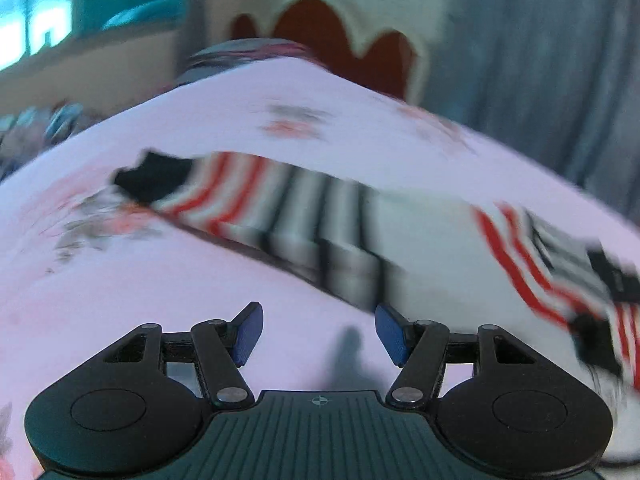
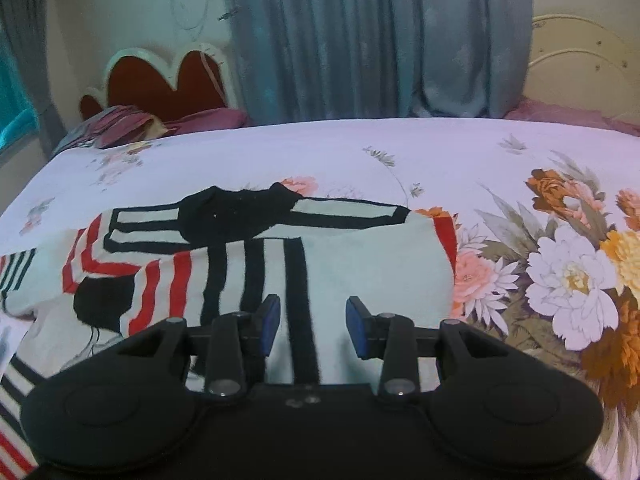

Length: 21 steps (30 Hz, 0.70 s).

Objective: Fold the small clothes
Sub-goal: 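Move the left tool to the other black cuff and grasp it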

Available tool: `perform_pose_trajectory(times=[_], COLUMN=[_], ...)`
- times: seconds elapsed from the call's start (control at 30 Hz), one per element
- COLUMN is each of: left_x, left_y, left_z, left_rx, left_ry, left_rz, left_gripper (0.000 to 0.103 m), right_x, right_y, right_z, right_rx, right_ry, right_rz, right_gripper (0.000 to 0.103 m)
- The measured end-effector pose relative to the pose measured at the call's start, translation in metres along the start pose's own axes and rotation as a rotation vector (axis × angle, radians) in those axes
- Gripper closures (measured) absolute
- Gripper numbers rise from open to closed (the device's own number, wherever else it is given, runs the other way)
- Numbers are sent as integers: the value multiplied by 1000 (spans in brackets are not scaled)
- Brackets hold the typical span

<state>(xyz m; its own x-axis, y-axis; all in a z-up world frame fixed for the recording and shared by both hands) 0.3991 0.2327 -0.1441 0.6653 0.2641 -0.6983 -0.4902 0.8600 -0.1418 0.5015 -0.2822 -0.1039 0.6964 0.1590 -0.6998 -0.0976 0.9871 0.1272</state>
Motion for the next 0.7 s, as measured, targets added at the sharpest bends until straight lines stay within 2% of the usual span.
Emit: perform_pose_trajectory(times=[0.23,0.47,0.5,0.53,0.57,0.6,0.63,0.7], left_x=[52,91,95,99,105,111,112,107], left_y=[106,151,156,158,160,160,159,144], left_z=[43,57,58,60,62,63,64,73], left_rx=[-256,-494,-533,-554,-562,-576,-589,-532], left_ry=[19,-22,-29,-24,-10,2,-6,-46], left_rz=[-57,-187,-196,-182,-175,-197,-211,-252], left_gripper=[41,43,56,79,95,100,100,100], right_x=[11,8,8,9,9,10,10,11], right_y=[52,92,94,96,96,95,94,90], right_z=[3,10,10,11,12,12,12,13], right_rx=[90,102,101,103,106,111,114,120], right_ry=[9,5,7,10,12,15,18,23], right_rz=[-76,-126,-133,-142,-148,-153,-157,-169], right_gripper=[68,69,69,69,69,69,69,69])
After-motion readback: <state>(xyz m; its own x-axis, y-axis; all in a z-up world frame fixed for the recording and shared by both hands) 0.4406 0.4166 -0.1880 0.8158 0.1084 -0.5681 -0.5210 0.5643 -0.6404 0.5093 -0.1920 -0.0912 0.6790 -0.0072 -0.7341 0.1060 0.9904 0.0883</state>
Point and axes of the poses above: each gripper's, at about its wrist camera, not at the fingertips, and x roughly the way its jaws point, y to its left, z to its top, the point moved 3 cm from there along x, roughly the way its jaws point, and after that the axes turned 3 degrees about y, right-handed, at the moved point
